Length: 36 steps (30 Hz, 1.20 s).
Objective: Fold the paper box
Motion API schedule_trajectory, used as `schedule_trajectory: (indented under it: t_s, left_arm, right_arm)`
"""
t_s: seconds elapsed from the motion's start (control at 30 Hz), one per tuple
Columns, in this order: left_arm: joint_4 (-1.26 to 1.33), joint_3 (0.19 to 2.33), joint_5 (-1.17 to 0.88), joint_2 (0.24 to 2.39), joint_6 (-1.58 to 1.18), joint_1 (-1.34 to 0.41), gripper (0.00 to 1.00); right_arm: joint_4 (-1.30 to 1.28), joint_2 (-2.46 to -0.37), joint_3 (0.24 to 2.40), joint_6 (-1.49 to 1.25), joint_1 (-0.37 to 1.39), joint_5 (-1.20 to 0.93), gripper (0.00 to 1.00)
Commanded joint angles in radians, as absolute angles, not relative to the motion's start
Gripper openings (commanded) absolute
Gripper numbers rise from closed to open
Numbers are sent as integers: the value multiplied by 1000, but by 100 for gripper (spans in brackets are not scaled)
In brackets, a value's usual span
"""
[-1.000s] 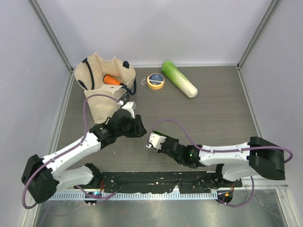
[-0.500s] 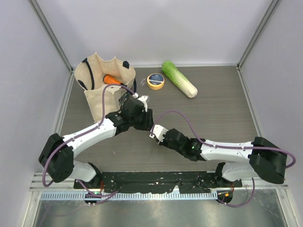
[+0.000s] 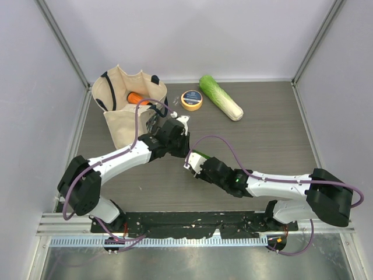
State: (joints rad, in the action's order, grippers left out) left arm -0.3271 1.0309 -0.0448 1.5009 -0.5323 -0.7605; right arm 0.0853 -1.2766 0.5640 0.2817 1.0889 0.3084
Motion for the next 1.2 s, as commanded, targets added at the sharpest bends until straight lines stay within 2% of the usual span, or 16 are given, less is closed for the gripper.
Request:
schedule_trajectory:
  t_s: [0.0, 0.23, 0.33, 0.4, 0.5, 0.57, 0.73, 1.17]
  left_arm:
    - [-321, 1066, -23, 1522, -499, -776, 19]
    - [-337, 1063, 27, 1499, -506, -782, 26]
    - [-330, 1068, 11, 1474, -500, -779, 45]
    - [-325, 1078, -53, 1471, -514, -750, 51]
    - [-325, 1095, -119, 1479, -540, -709, 48]
    - [-327, 1106, -121, 1488, -522, -704, 40]
    - [-382, 1170, -155, 1543, -471, -704, 31]
    - [-439, 1223, -146, 1620, -391, -721, 36]
  right_arm:
    - [71, -1292, 589, 259, 1081, 279, 26]
    - [64, -1298, 594, 233, 1066, 267, 25]
    - [57, -1295, 597, 219, 1060, 239, 25]
    - [69, -1292, 586, 221, 1058, 232, 25]
    - [68, -1293, 588, 224, 1055, 227, 23]
    - [67, -1295, 588, 225, 1051, 218, 21]
    - [72, -1301, 589, 227, 1049, 212, 16]
    - [72, -1284, 588, 229, 1048, 215, 13]
